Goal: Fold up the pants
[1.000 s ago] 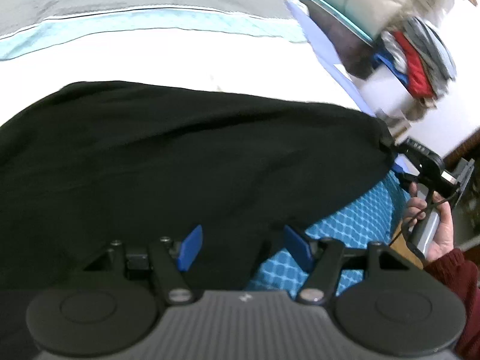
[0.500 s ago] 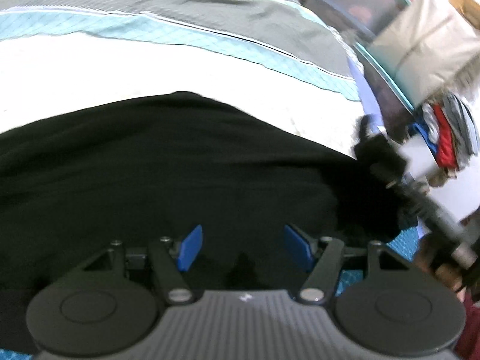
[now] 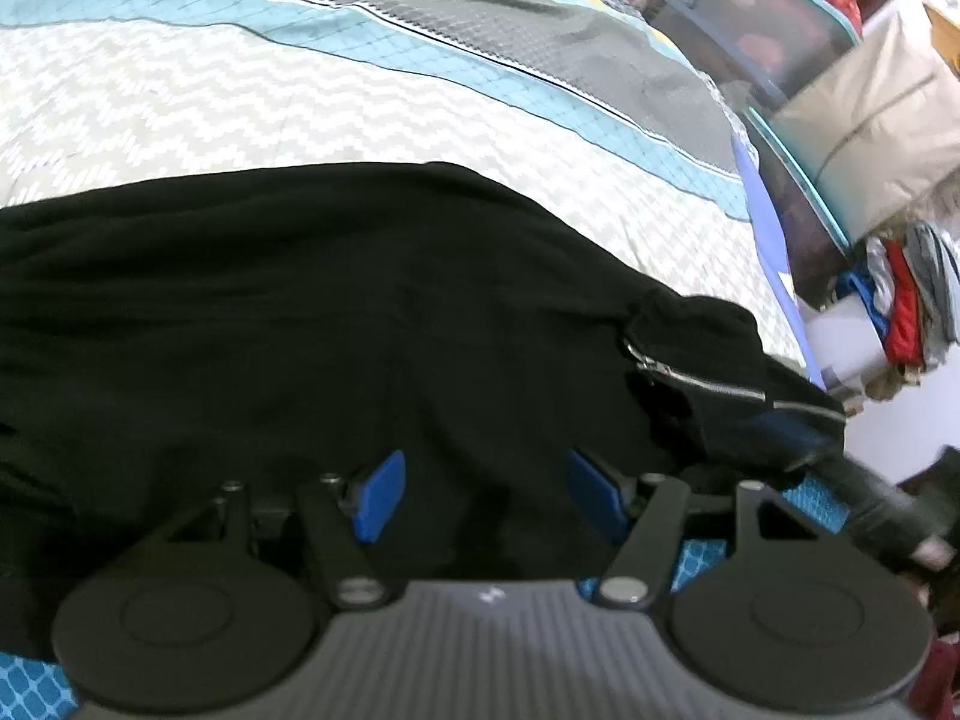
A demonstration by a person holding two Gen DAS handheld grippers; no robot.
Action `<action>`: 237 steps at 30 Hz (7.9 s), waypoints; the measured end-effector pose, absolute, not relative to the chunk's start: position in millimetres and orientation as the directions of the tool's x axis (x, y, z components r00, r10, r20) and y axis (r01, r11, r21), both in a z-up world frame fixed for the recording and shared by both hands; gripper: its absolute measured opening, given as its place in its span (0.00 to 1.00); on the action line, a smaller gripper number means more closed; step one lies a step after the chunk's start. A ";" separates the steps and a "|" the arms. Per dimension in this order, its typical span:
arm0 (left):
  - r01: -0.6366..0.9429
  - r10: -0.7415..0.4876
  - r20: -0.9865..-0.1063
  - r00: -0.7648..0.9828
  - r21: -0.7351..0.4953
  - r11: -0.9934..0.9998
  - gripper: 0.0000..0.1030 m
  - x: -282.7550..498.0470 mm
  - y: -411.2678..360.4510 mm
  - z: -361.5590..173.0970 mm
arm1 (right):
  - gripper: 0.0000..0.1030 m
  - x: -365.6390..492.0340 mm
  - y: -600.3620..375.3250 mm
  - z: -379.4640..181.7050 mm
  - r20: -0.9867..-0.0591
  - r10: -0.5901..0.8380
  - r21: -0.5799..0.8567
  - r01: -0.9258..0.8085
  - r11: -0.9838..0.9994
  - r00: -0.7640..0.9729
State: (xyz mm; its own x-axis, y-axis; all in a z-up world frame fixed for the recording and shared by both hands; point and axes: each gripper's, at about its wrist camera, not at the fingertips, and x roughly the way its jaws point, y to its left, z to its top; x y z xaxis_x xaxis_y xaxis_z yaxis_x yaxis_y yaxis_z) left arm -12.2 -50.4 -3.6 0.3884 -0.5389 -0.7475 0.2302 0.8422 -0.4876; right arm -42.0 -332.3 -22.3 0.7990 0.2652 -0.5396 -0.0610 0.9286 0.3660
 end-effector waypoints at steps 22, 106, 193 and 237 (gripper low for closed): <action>0.301 -0.546 -0.758 0.357 -0.460 0.835 0.56 -12.3 -94.5 6.5 | 0.05 -80.2 -497.1 -68.5 -0.445 -0.185 0.690 0.467 0.553 0.876; 0.246 -0.450 -0.540 0.711 -0.408 0.879 0.19 -58.6 94.1 22.8 | 0.26 72.6 -119.3 -83.4 -0.581 0.588 0.688 -0.046 0.724 0.563; 0.660 -0.538 -0.787 0.303 -0.234 0.714 0.90 11.3 -268.7 96.0 | 0.20 -56.5 -292.7 -19.3 -0.380 -0.050 0.040 0.070 0.997 0.924; 0.115 -0.507 -0.748 0.429 -0.511 0.852 0.54 -4.6 39.6 14.0 | 0.49 -56.1 -194.6 -0.2 -0.522 0.475 0.040 -0.536 0.843 0.708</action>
State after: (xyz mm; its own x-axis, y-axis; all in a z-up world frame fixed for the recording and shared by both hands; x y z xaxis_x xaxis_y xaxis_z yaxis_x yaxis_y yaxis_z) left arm -4.6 39.6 14.0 0.4285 -0.5069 -0.7479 0.1151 0.8516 -0.5113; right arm -56.1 -194.6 -0.2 0.7081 0.4754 -0.5222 -0.5363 0.8431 0.0404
